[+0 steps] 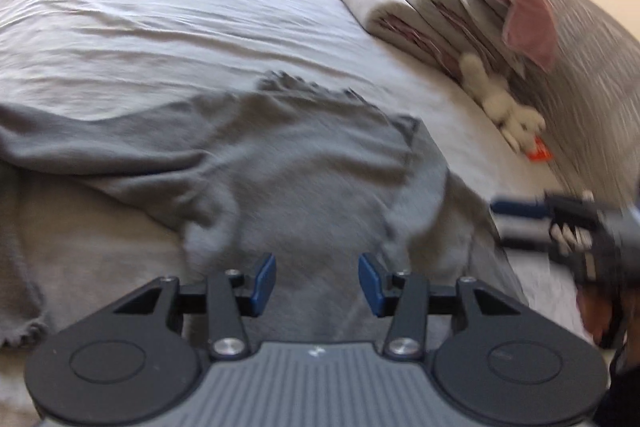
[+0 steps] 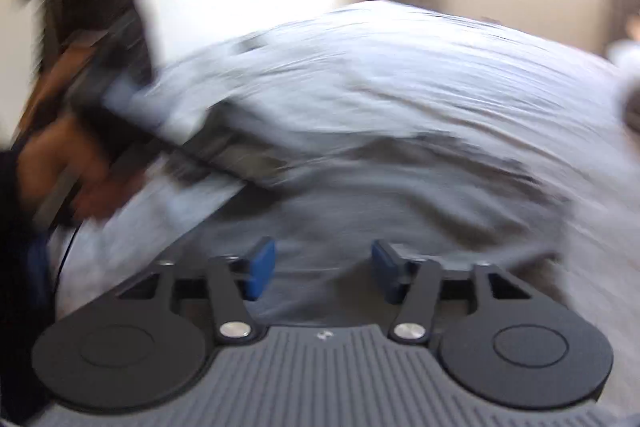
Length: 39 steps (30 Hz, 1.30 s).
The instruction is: Fold clothes
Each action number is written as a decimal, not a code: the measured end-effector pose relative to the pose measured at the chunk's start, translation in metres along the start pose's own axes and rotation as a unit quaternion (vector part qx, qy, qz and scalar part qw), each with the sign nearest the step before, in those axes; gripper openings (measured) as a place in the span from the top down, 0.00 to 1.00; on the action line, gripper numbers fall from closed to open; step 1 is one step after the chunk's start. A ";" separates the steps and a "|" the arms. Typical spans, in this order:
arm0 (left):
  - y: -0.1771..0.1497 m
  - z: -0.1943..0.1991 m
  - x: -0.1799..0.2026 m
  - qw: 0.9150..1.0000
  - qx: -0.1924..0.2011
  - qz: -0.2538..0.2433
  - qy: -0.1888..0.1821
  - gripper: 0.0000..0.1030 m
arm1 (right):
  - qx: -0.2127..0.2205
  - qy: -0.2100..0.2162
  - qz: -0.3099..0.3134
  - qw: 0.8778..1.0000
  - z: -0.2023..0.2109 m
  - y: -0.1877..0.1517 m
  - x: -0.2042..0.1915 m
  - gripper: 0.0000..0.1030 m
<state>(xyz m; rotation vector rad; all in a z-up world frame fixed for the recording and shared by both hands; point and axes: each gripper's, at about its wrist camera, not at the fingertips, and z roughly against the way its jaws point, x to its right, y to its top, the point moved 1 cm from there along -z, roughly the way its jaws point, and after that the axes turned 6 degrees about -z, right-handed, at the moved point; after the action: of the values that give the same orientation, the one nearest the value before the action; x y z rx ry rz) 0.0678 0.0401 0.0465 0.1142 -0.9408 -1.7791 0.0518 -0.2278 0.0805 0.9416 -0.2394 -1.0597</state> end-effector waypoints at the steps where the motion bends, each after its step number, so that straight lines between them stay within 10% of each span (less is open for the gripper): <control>1: -0.002 -0.003 0.005 1.000 -0.006 -0.011 -0.008 0.55 | 0.006 -0.016 -0.042 0.999 0.006 0.002 0.020 0.42; 10: -0.015 -0.017 0.032 0.996 -0.043 -0.081 -0.023 0.55 | -0.018 -0.036 -0.254 0.966 0.022 -0.018 0.108 0.42; 13: -0.025 -0.026 0.048 0.989 -0.065 -0.130 0.011 0.76 | -0.024 -0.052 -0.300 0.952 0.017 -0.025 0.120 0.42; 15: -0.030 -0.028 0.054 0.985 -0.065 -0.158 0.032 0.95 | -0.017 -0.067 -0.308 0.949 0.016 -0.026 0.126 0.49; 20: -0.025 -0.010 0.043 0.992 -0.043 -0.119 0.024 0.98 | 0.008 -0.107 -0.337 0.935 0.014 -0.029 0.142 0.96; 24: -0.019 0.017 0.030 0.998 -0.012 -0.069 0.006 0.98 | 0.031 -0.125 -0.361 0.924 0.025 -0.032 0.150 0.96; 30: -0.023 0.009 0.003 0.998 -0.041 -0.035 0.043 0.98 | 0.036 -0.166 -0.318 0.933 0.033 -0.029 0.153 0.97; 33: -0.023 0.005 -0.001 0.998 -0.039 -0.019 0.034 0.97 | 0.041 -0.141 -0.296 0.944 0.036 -0.024 0.151 0.87; 35: -0.021 0.004 -0.001 0.999 -0.036 -0.019 0.031 0.97 | 0.042 -0.119 -0.274 0.953 0.033 -0.020 0.142 0.56; 39: -0.020 0.002 -0.002 0.999 -0.033 -0.017 0.036 0.96 | 0.000 -0.134 -0.183 0.974 0.010 -0.019 0.119 0.52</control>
<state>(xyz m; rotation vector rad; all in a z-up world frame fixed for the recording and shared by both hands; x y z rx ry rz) 0.0523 0.0448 0.0345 0.1519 -0.8329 -1.8232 0.0940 -0.3342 0.0418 0.8599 -0.2951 -1.5301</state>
